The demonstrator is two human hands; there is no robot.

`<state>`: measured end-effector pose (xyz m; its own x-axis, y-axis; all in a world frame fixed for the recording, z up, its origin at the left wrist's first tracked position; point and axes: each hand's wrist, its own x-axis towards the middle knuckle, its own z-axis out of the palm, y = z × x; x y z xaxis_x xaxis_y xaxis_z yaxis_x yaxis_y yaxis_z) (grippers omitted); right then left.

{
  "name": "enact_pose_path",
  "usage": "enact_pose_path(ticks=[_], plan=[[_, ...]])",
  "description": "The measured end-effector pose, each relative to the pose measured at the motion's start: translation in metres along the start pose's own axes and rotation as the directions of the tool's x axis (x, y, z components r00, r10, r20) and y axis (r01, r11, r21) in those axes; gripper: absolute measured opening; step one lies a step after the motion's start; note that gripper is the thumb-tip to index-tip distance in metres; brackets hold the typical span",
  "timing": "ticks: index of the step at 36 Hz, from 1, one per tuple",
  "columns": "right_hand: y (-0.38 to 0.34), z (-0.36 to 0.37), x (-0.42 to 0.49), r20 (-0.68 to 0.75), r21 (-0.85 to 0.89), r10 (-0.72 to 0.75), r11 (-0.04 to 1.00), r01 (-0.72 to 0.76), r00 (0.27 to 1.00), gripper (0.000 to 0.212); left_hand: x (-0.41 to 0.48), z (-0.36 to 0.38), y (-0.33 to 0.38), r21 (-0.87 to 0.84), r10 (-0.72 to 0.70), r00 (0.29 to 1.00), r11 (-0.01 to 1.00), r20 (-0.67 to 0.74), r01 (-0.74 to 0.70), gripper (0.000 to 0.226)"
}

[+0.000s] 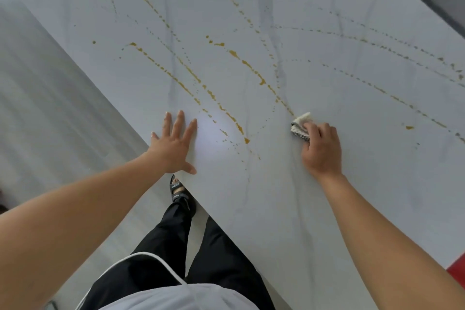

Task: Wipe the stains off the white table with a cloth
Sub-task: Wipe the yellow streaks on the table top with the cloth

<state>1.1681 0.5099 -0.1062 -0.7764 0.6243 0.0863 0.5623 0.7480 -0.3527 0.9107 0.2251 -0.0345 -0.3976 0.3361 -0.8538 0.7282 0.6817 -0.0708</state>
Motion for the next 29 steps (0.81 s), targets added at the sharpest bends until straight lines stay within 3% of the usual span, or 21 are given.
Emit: enact_pose_path(ticks=[6,8,11,13,14,17,19,21,23,24,25,29], plan=[[-0.006,-0.003,0.006,-0.015,0.044,0.246,0.969,-0.245,0.969,0.044,-0.002,0.002,-0.002,-0.016,0.013,1.000,1.000,-0.028,-0.014,0.146],[-0.019,0.001,0.000,-0.010,-0.004,0.129,0.992,-0.130,0.992,0.039,-0.003,0.002,-0.002,-0.017,0.014,0.999,1.000,-0.035,-0.015,0.147],[-0.033,0.005,-0.013,0.068,0.014,-0.163,0.987,0.162,0.984,0.038,-0.003,0.002,-0.003,-0.013,0.015,0.999,1.000,-0.043,-0.016,0.146],[-0.037,0.003,-0.016,0.087,0.040,-0.211,0.977,0.209,0.973,0.042,-0.003,0.002,-0.004,-0.022,0.020,0.999,1.000,-0.048,-0.021,0.146],[-0.036,0.003,-0.016,0.078,0.048,-0.154,0.987,0.151,0.985,0.043,-0.003,0.002,-0.004,-0.025,0.022,0.999,0.999,-0.050,-0.023,0.146],[-0.038,0.003,-0.016,0.005,0.064,0.199,0.978,-0.199,0.980,0.042,-0.002,0.003,-0.004,-0.021,0.023,0.998,0.999,-0.065,-0.025,0.147],[-0.050,0.008,-0.021,-0.028,0.024,0.253,0.967,-0.252,0.967,0.035,-0.002,0.004,-0.005,-0.022,0.024,0.997,0.999,-0.071,-0.025,0.147],[-0.063,0.013,-0.030,0.031,-0.003,0.087,0.996,-0.087,0.996,0.033,-0.002,0.004,-0.006,-0.015,0.026,0.997,1.000,-0.074,-0.027,0.147],[-0.070,0.013,-0.036,0.118,0.030,-0.125,0.992,0.122,0.985,0.037,-0.001,0.005,-0.005,-0.014,0.030,0.996,0.999,-0.078,-0.031,0.147],[-0.071,0.013,-0.037,0.140,0.052,-0.164,0.986,0.159,0.976,0.039,-0.001,0.005,-0.006,-0.017,0.032,0.996,0.999,-0.083,-0.033,0.146],[-0.071,0.011,-0.037,0.143,0.067,-0.140,0.989,0.131,0.980,0.041,-0.001,0.006,-0.006,-0.016,0.035,0.996,0.999,-0.087,-0.036,0.146],[-0.080,0.012,-0.037,0.053,0.087,0.224,0.970,-0.228,0.973,0.046,0.000,0.008,-0.008,-0.017,0.044,0.994,0.999,-0.104,-0.046,0.146]])
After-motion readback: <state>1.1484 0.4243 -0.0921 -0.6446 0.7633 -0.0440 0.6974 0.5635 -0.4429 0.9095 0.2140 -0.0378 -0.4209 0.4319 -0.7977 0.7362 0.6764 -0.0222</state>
